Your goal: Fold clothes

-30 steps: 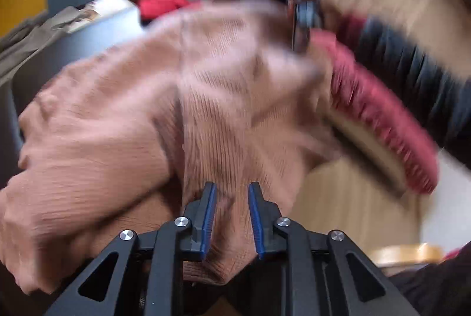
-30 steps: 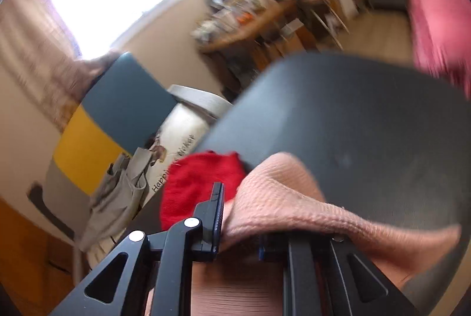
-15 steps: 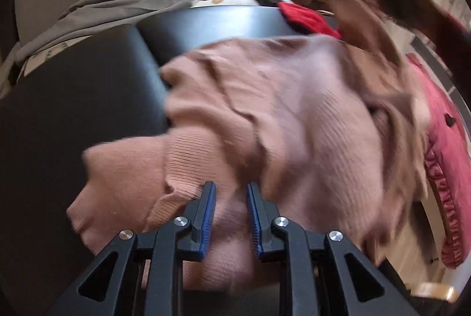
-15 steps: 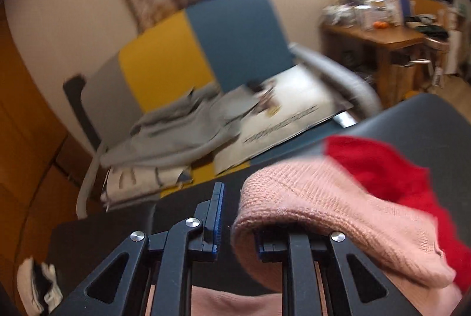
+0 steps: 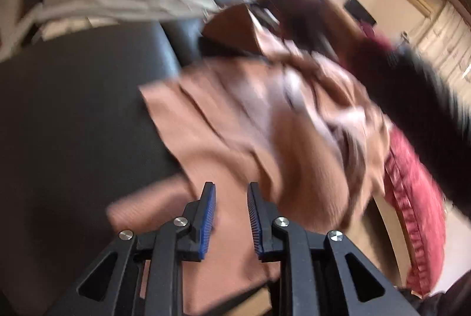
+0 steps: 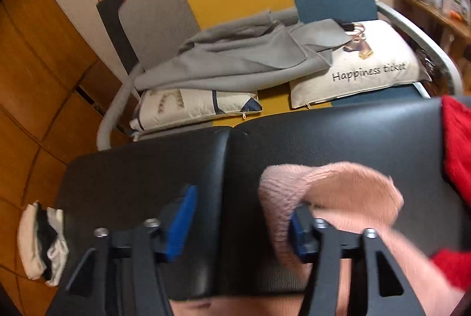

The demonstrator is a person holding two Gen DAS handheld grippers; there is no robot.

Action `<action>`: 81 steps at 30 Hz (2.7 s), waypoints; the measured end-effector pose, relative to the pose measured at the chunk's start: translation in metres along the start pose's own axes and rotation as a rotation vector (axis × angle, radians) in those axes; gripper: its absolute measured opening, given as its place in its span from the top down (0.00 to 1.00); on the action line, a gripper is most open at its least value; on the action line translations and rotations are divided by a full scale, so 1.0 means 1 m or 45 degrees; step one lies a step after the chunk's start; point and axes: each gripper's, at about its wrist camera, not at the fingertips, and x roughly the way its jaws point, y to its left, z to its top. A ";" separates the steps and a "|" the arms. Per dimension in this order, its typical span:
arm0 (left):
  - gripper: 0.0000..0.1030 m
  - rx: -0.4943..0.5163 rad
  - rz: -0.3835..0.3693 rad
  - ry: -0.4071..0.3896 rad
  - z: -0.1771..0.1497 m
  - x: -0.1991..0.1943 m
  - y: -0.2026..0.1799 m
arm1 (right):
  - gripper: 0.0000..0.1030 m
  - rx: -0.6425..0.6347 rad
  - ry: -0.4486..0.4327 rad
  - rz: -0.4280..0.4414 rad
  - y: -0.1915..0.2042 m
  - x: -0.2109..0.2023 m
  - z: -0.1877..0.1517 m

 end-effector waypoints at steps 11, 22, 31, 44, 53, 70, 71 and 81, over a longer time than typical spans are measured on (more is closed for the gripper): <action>0.79 0.381 0.133 0.030 0.090 0.088 -0.029 | 0.22 0.287 -0.176 -0.003 -0.107 -0.201 -0.210; 0.75 0.535 0.365 0.145 0.099 0.166 -0.039 | 0.22 0.335 0.014 -0.485 -0.150 -0.205 -0.302; 0.75 0.665 0.636 0.137 0.057 0.156 -0.050 | 0.03 0.176 0.080 -0.466 -0.124 -0.145 -0.278; 0.76 0.362 0.921 0.062 -0.016 0.074 0.022 | 0.00 -0.042 0.083 -0.292 -0.085 -0.116 -0.263; 0.78 -0.091 0.847 -0.037 -0.028 -0.016 0.077 | 0.19 -0.118 0.123 0.016 -0.061 -0.142 -0.225; 0.77 0.173 0.628 0.051 -0.004 0.051 0.061 | 0.41 0.579 0.151 -0.410 -0.319 -0.122 -0.103; 0.76 0.138 0.623 0.053 -0.006 0.051 0.067 | 0.41 0.553 0.150 -0.452 -0.326 -0.121 -0.101; 0.74 0.066 0.657 0.057 -0.008 0.048 0.071 | 0.24 0.513 0.053 -0.892 -0.364 -0.189 -0.074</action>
